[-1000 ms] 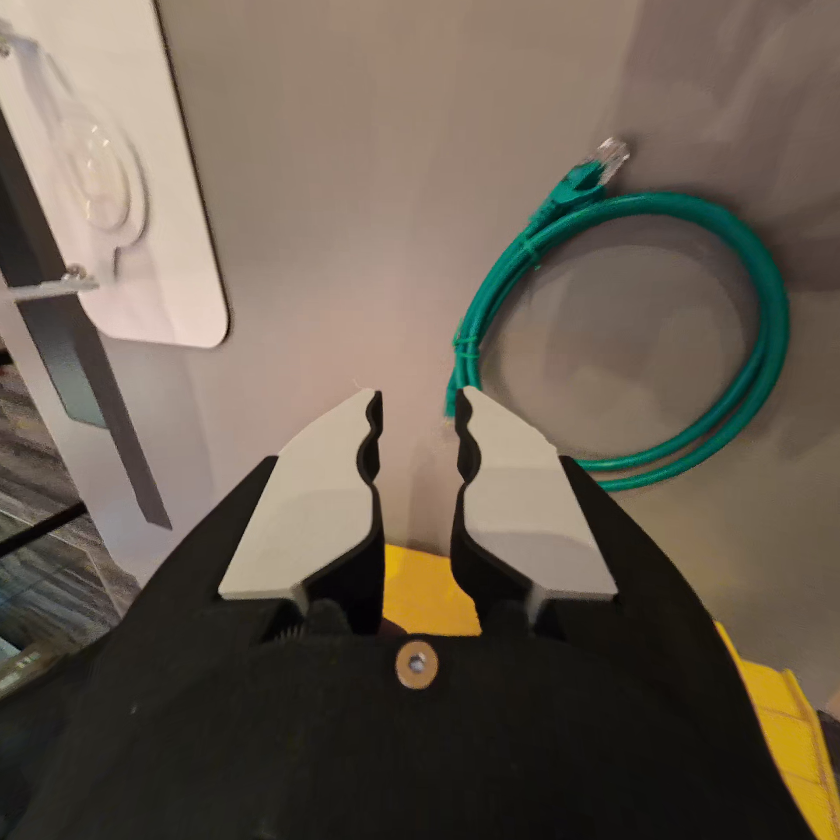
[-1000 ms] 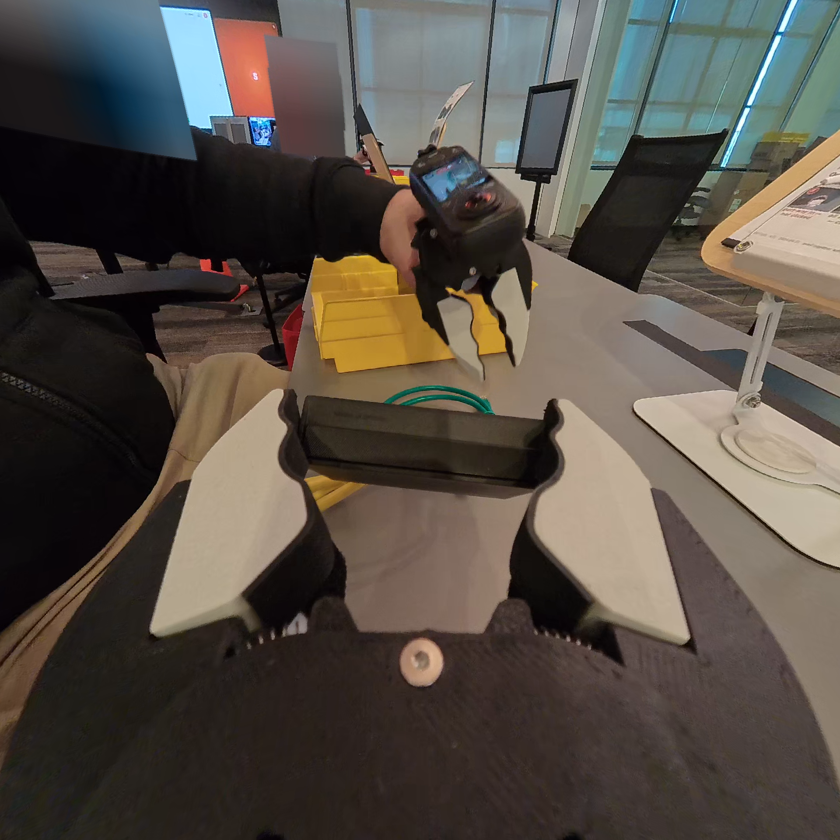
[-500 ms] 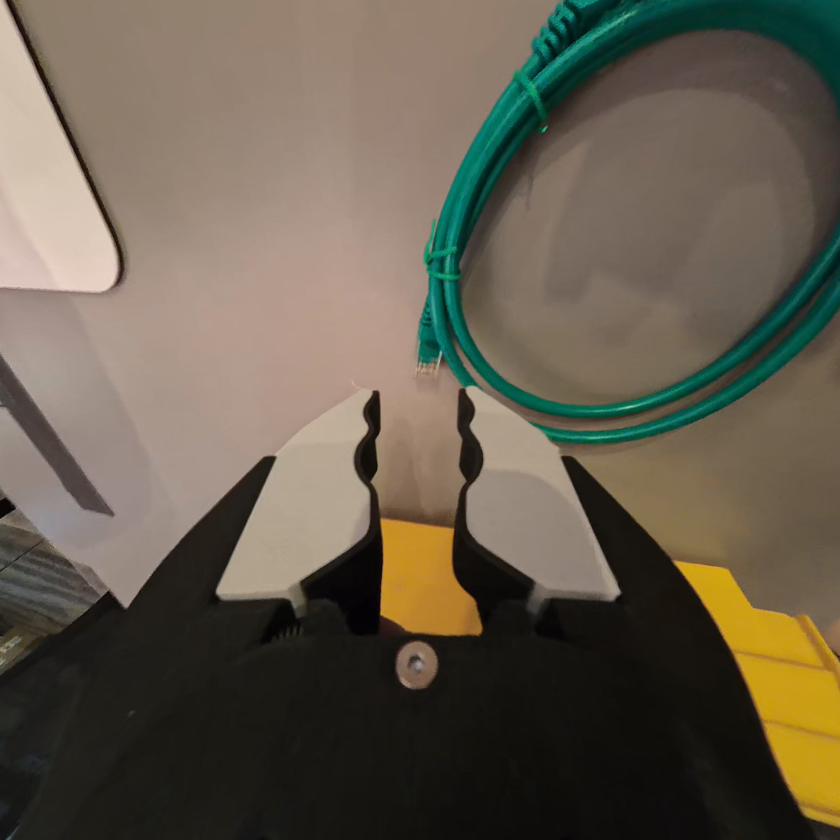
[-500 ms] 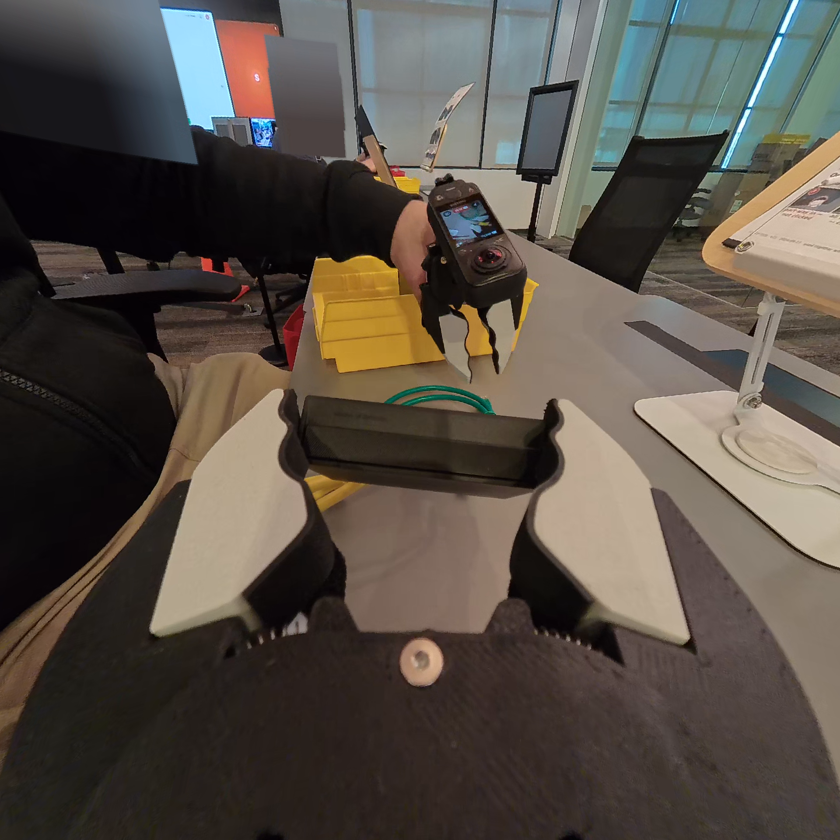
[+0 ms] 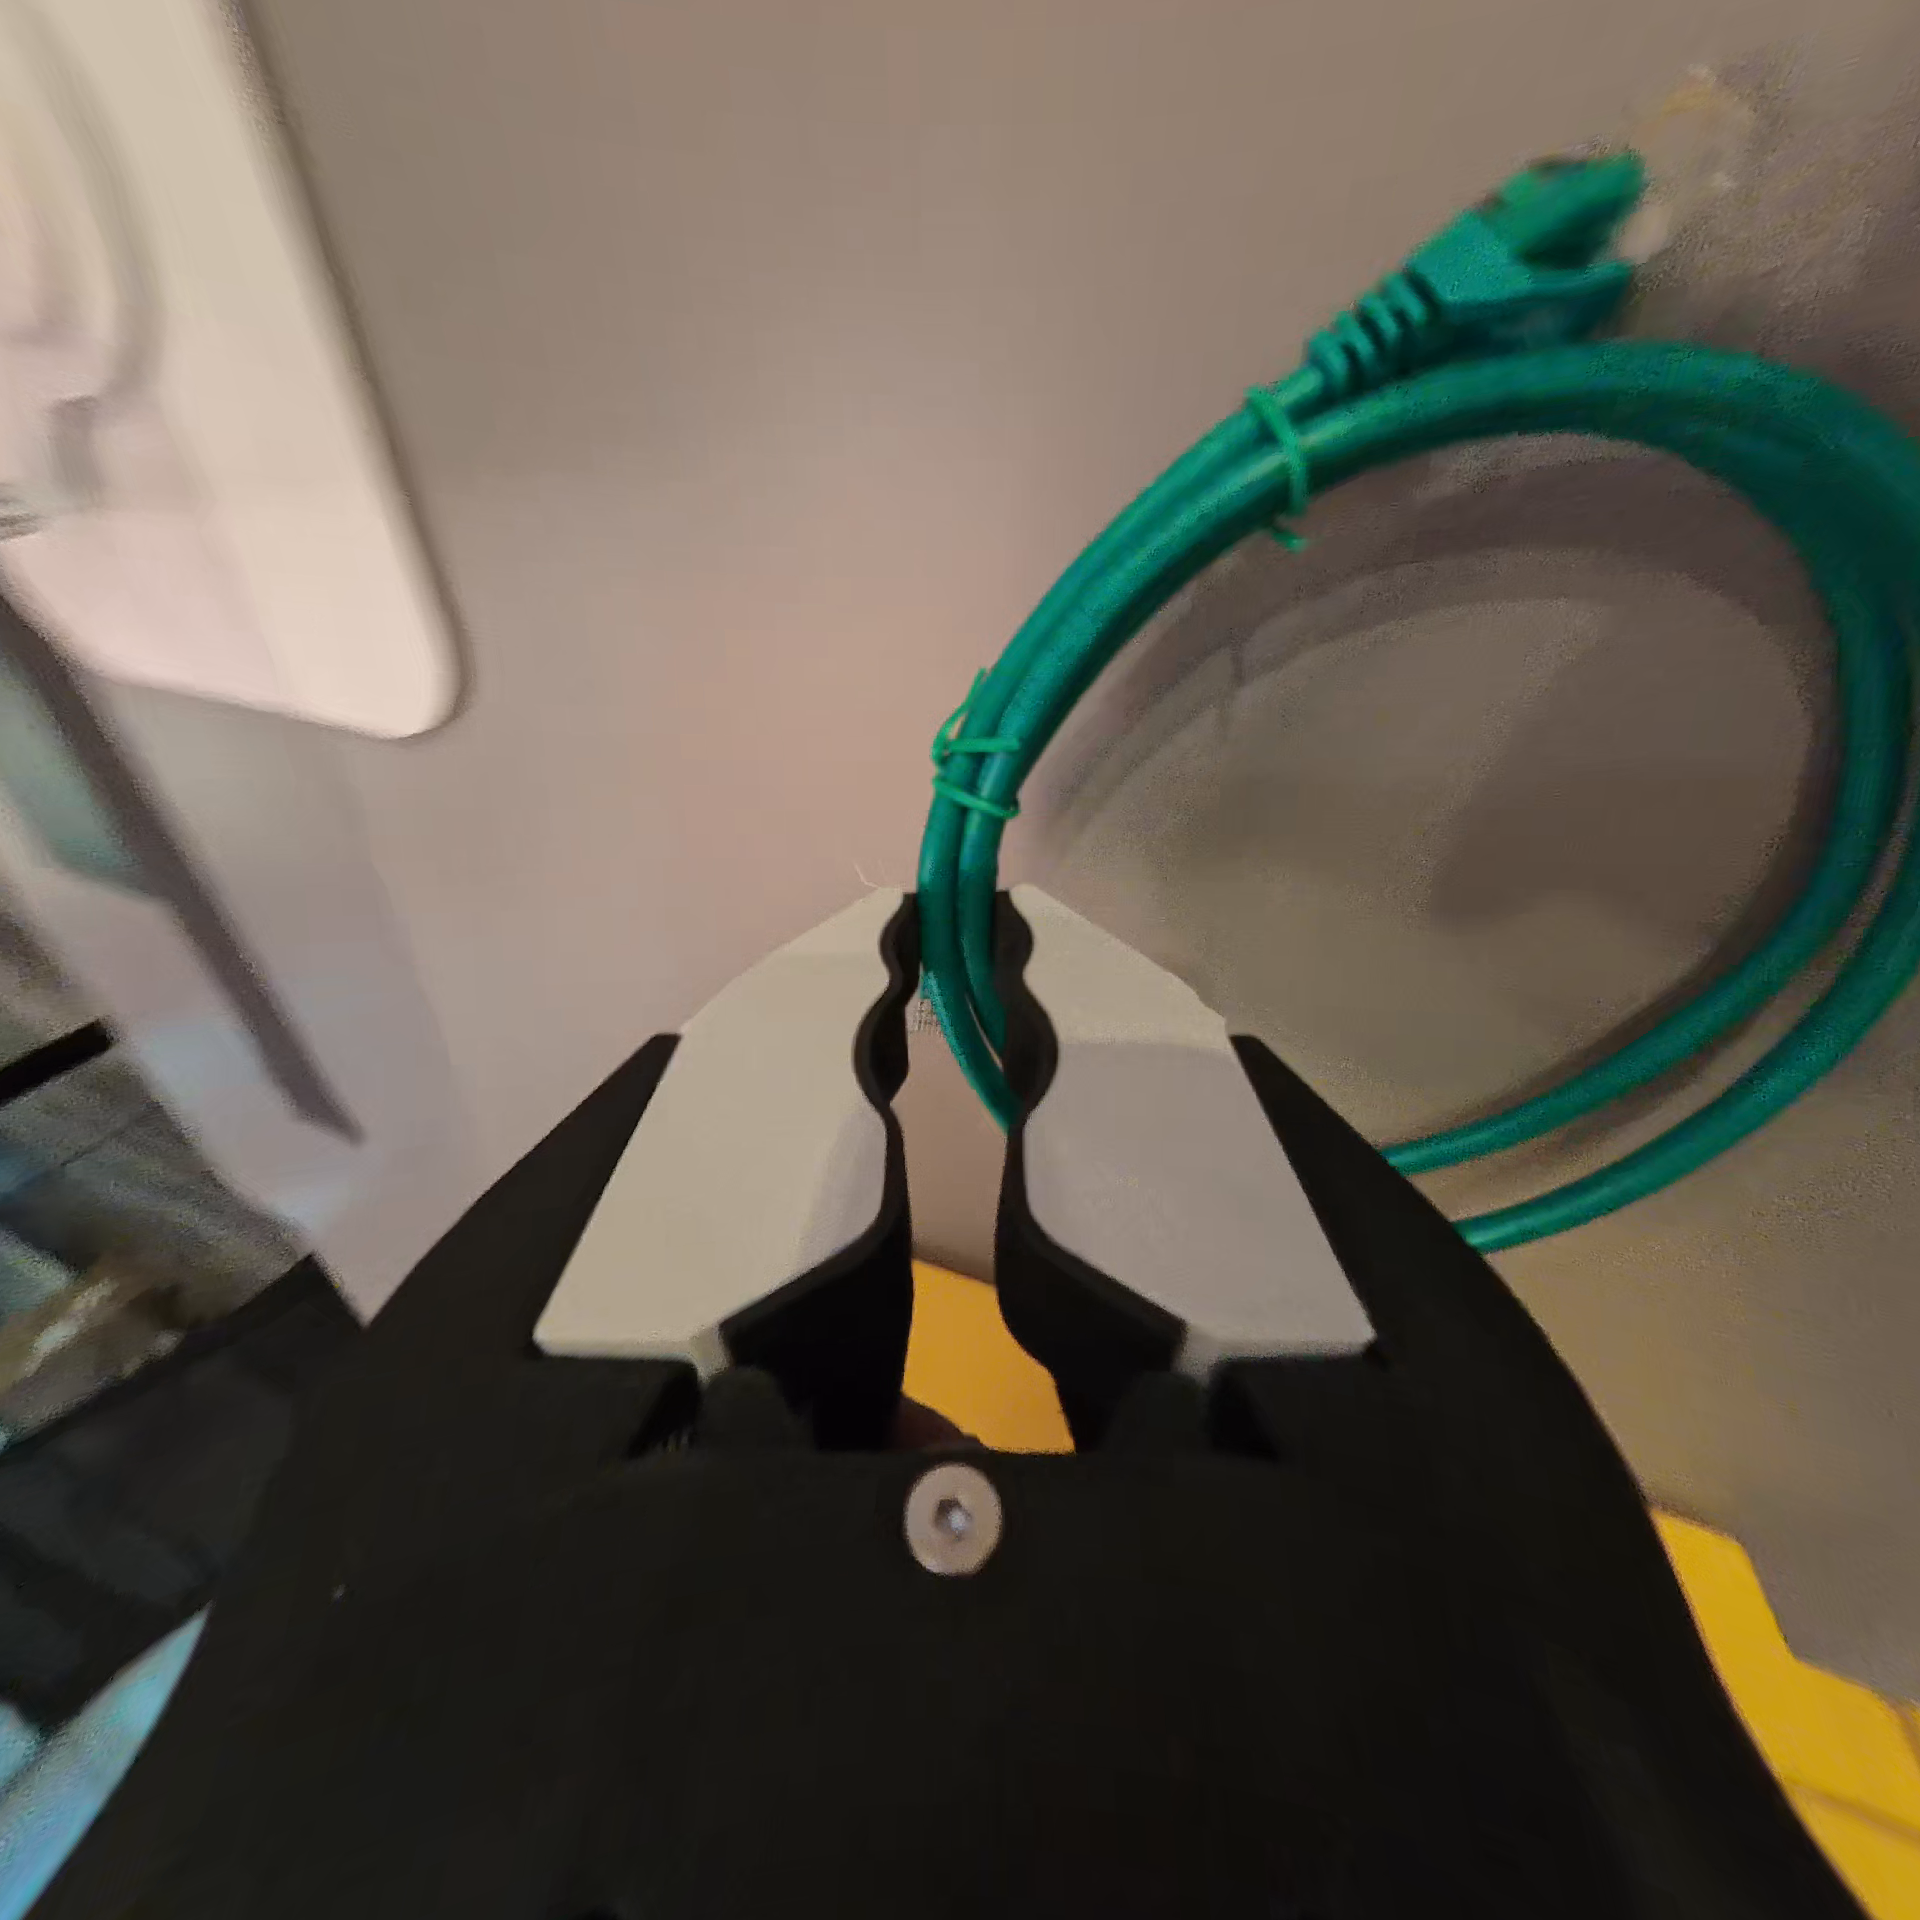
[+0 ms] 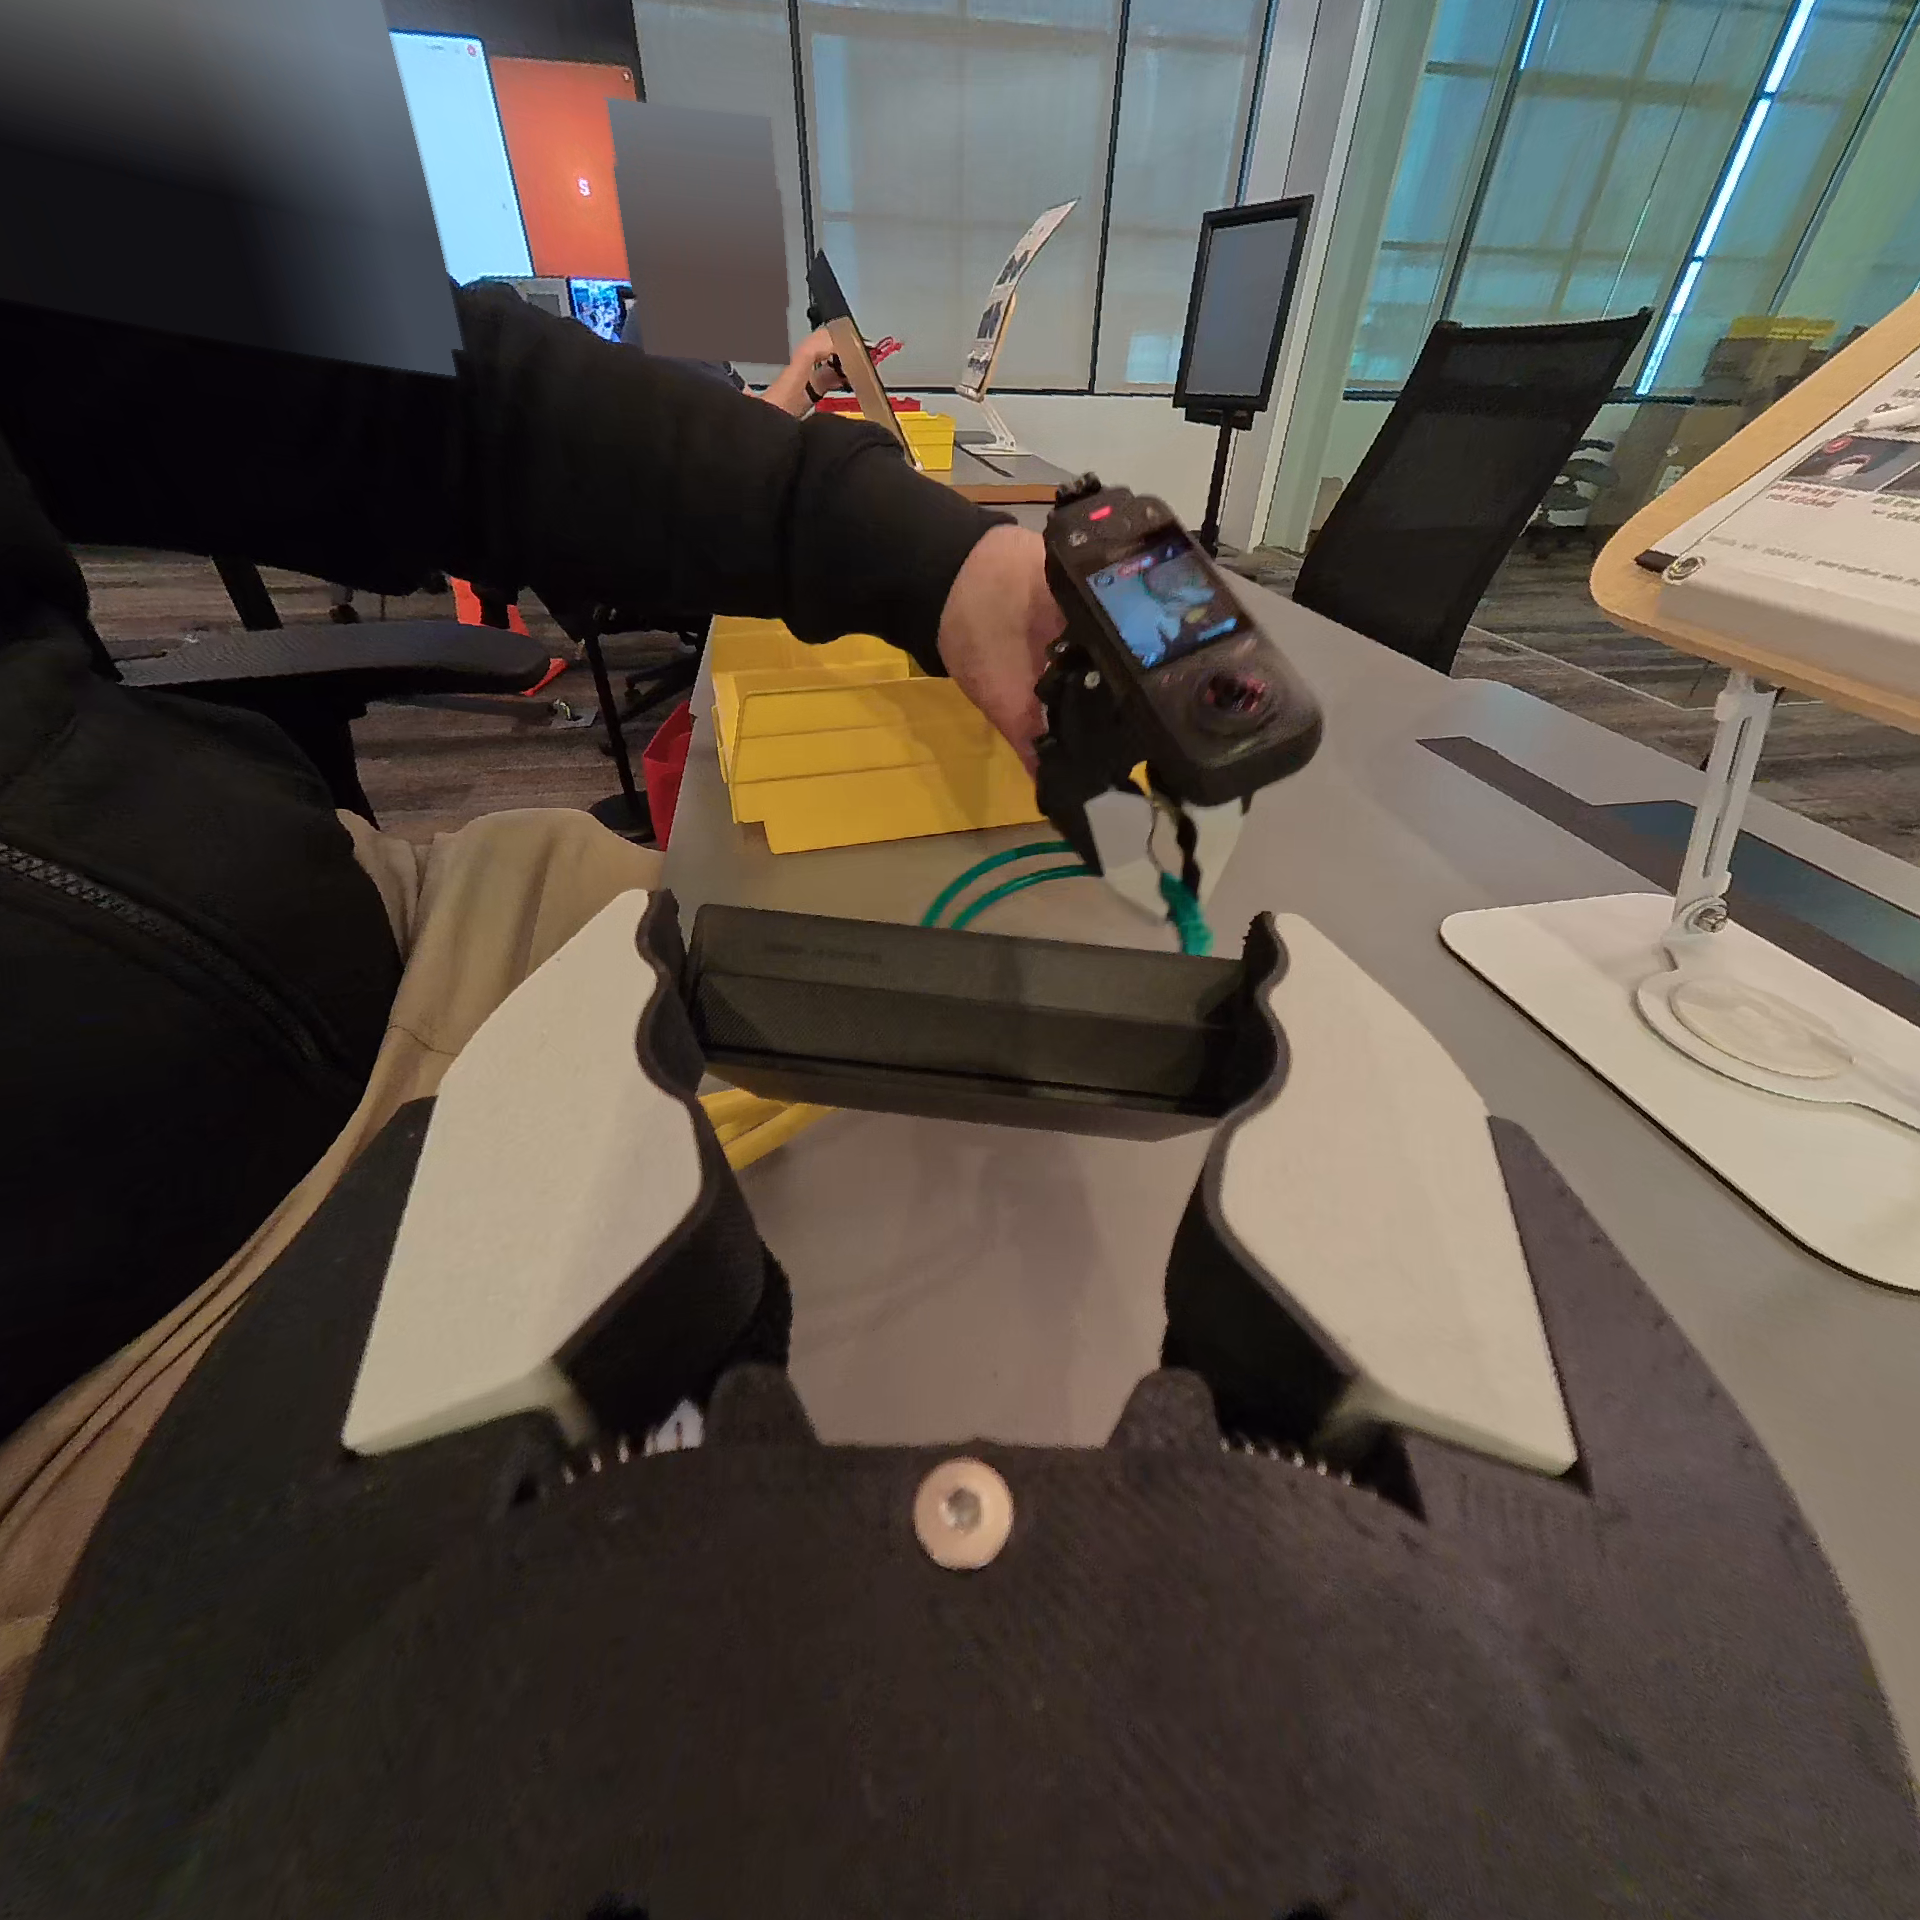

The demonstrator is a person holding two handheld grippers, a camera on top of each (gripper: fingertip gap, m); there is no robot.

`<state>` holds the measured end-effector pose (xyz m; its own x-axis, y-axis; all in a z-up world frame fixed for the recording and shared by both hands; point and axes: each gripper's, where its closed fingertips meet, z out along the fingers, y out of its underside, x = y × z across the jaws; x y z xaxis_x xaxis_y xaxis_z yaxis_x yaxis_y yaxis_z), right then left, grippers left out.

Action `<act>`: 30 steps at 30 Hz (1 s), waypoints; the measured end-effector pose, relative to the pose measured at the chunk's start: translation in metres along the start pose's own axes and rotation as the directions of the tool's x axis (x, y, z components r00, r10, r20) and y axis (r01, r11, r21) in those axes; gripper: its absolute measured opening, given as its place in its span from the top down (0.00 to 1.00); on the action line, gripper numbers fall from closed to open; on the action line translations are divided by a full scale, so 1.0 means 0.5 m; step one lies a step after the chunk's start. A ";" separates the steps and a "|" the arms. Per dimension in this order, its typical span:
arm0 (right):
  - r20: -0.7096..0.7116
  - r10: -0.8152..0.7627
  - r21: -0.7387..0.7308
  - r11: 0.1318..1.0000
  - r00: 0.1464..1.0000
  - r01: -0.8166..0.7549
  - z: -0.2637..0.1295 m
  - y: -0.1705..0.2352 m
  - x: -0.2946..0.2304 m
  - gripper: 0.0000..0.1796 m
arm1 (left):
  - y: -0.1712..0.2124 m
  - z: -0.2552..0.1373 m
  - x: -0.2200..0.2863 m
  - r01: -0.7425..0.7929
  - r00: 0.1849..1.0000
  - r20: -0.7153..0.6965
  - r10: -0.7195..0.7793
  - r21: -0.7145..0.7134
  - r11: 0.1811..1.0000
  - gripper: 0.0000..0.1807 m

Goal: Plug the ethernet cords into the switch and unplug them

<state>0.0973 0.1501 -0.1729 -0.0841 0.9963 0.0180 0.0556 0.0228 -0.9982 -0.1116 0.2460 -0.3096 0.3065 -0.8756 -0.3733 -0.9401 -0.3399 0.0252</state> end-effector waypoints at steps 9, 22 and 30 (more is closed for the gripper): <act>-0.003 -0.002 0.007 1.000 1.000 0.002 -0.003 -0.001 0.001 0.44 | -0.032 -0.176 -0.173 0.028 0.732 0.660 -0.165 0.213 0.977 0.91; 0.000 -0.011 0.002 1.000 1.000 0.011 0.000 -0.006 -0.003 0.44 | -0.067 -0.223 0.038 -0.282 0.698 0.705 0.125 0.110 0.953 0.85; 0.000 -0.014 0.000 1.000 1.000 0.014 -0.006 -0.007 -0.008 0.44 | -0.117 -0.236 0.172 -0.321 0.838 0.526 0.146 0.258 0.911 0.73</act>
<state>0.1002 0.1465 -0.1694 -0.0853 0.9958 0.0322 0.0546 0.0369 -0.9978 -0.0126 0.1498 -0.2336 0.0410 -0.6024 -0.7972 -0.9935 0.0604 -0.0967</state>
